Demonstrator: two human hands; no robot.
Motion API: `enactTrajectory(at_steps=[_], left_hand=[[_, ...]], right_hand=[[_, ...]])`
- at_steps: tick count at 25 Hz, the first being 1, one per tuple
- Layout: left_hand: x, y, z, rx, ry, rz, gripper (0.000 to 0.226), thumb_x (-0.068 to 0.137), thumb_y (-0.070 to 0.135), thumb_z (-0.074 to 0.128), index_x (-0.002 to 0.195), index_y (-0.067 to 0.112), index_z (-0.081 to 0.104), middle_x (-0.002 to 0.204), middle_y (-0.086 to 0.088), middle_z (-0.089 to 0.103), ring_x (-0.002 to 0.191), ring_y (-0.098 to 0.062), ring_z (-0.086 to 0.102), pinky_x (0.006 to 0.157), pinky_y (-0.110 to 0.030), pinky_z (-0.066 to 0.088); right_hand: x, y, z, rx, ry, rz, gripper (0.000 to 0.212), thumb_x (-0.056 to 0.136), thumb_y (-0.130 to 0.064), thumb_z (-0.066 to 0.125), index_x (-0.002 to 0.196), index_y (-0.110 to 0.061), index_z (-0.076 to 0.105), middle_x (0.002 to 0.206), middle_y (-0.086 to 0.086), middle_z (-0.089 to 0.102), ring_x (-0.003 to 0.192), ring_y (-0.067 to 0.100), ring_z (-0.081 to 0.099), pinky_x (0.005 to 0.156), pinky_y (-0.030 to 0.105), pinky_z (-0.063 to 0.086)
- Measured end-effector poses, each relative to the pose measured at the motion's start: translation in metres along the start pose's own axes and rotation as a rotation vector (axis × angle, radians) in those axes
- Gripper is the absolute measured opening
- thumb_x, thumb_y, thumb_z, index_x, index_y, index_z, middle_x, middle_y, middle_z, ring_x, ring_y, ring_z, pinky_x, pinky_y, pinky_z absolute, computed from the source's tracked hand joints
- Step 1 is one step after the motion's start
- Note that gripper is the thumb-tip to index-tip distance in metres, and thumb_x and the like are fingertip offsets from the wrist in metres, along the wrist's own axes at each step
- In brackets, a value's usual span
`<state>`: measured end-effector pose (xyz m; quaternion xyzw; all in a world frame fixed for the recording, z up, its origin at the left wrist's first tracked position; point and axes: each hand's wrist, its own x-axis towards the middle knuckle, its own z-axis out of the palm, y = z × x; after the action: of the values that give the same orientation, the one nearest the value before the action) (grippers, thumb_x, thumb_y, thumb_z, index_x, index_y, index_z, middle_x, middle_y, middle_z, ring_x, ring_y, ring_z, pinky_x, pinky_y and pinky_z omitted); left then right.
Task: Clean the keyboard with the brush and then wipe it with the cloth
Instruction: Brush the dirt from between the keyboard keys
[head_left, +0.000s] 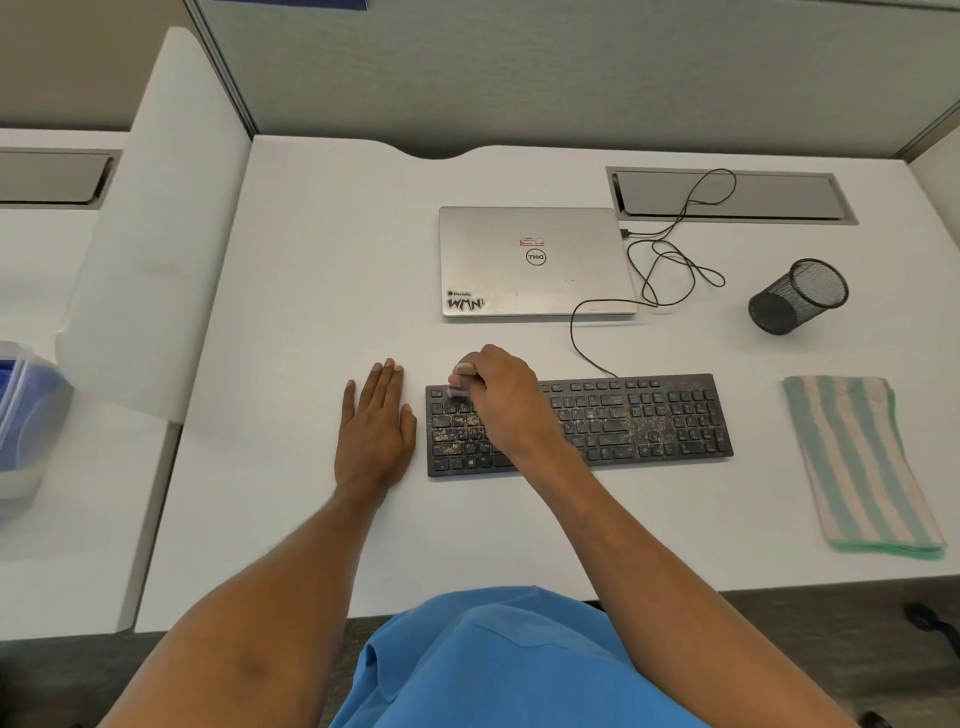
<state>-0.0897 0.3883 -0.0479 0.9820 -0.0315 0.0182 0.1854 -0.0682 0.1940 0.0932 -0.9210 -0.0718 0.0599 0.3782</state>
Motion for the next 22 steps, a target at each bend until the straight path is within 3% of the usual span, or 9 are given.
enactTrajectory(at_steps=[5, 8, 11, 12, 14, 16, 17, 20, 22], left_hand=[[0.000, 0.000, 0.000, 0.001, 0.003, 0.002, 0.064, 0.105, 0.032, 0.027, 0.165, 0.010, 0.032, 0.173, -0.004, 0.028, 0.162, -0.016, 0.018, 0.133, -0.046, 0.006], [0.000, -0.001, 0.001, 0.002, 0.008, 0.005, 0.064, 0.105, 0.031, 0.028, 0.165, 0.010, 0.033, 0.173, -0.004, 0.029, 0.162, -0.016, 0.019, 0.133, -0.046, 0.007], [0.000, -0.001, 0.001, 0.003, 0.007, 0.003, 0.064, 0.105, 0.032, 0.027, 0.165, 0.010, 0.033, 0.173, -0.004, 0.028, 0.162, -0.016, 0.019, 0.133, -0.046, 0.006], [0.000, -0.001, 0.001, 0.002, 0.008, 0.003, 0.064, 0.105, 0.032, 0.027, 0.165, 0.010, 0.033, 0.173, -0.004, 0.029, 0.162, -0.016, 0.019, 0.133, -0.046, 0.006], [0.000, 0.000, 0.001, 0.002, 0.008, 0.003, 0.064, 0.105, 0.032, 0.027, 0.165, 0.010, 0.033, 0.173, -0.004, 0.029, 0.162, -0.016, 0.020, 0.133, -0.046, 0.007], [0.000, 0.000, 0.001, 0.007, 0.005, 0.002, 0.064, 0.105, 0.032, 0.027, 0.165, 0.010, 0.032, 0.173, -0.004, 0.028, 0.162, -0.016, 0.019, 0.133, -0.046, 0.006], [0.000, -0.001, 0.001, 0.009, 0.005, 0.002, 0.064, 0.105, 0.032, 0.027, 0.165, 0.010, 0.032, 0.173, -0.004, 0.028, 0.162, -0.016, 0.018, 0.133, -0.046, 0.006], [-0.001, -0.001, 0.000, 0.007, 0.003, 0.001, 0.064, 0.105, 0.032, 0.027, 0.165, 0.010, 0.032, 0.173, -0.004, 0.028, 0.162, -0.016, 0.019, 0.133, -0.046, 0.006], [0.000, 0.000, 0.000, 0.002, 0.002, 0.001, 0.064, 0.105, 0.032, 0.027, 0.165, 0.010, 0.032, 0.173, -0.004, 0.028, 0.162, -0.016, 0.018, 0.133, -0.045, 0.005]], right_hand=[[-0.001, -0.006, 0.005, 0.007, -0.040, -0.028, 0.013, 0.096, -0.016, 0.063, 0.095, -0.008, 0.073, 0.092, 0.003, 0.066, 0.089, 0.019, 0.064, 0.084, 0.040, 0.052], [-0.004, -0.001, 0.002, -0.067, -0.029, 0.006, 0.015, 0.098, -0.016, 0.060, 0.094, -0.008, 0.072, 0.093, 0.001, 0.065, 0.086, 0.007, 0.060, 0.085, 0.037, 0.052], [-0.004, 0.005, -0.003, -0.145, 0.026, 0.033, 0.015, 0.100, -0.014, 0.057, 0.097, -0.009, 0.071, 0.097, 0.000, 0.065, 0.094, 0.011, 0.067, 0.085, 0.035, 0.056], [-0.003, 0.005, -0.005, -0.112, 0.044, 0.042, 0.015, 0.100, -0.013, 0.057, 0.097, -0.008, 0.071, 0.097, 0.000, 0.065, 0.093, 0.009, 0.068, 0.085, 0.031, 0.057], [-0.003, 0.000, -0.010, -0.033, 0.064, 0.057, 0.015, 0.099, -0.011, 0.058, 0.097, -0.007, 0.072, 0.095, -0.003, 0.064, 0.081, -0.003, 0.062, 0.080, 0.009, 0.048], [-0.003, -0.008, -0.011, 0.000, 0.057, 0.039, 0.014, 0.098, -0.011, 0.060, 0.095, -0.006, 0.073, 0.093, -0.002, 0.064, 0.073, -0.006, 0.057, 0.072, 0.001, 0.040], [-0.002, -0.009, -0.008, 0.001, 0.037, 0.024, 0.014, 0.098, -0.012, 0.061, 0.095, -0.006, 0.073, 0.092, 0.000, 0.065, 0.074, -0.003, 0.058, 0.073, 0.004, 0.041], [-0.002, -0.008, -0.001, -0.060, -0.019, -0.006, 0.014, 0.097, -0.015, 0.062, 0.093, -0.008, 0.073, 0.092, 0.000, 0.066, 0.086, 0.010, 0.064, 0.083, 0.028, 0.051], [-0.002, -0.001, -0.002, -0.087, -0.027, 0.022, 0.015, 0.098, -0.015, 0.060, 0.094, -0.009, 0.072, 0.091, -0.004, 0.064, 0.084, 0.005, 0.060, 0.084, 0.028, 0.051]])
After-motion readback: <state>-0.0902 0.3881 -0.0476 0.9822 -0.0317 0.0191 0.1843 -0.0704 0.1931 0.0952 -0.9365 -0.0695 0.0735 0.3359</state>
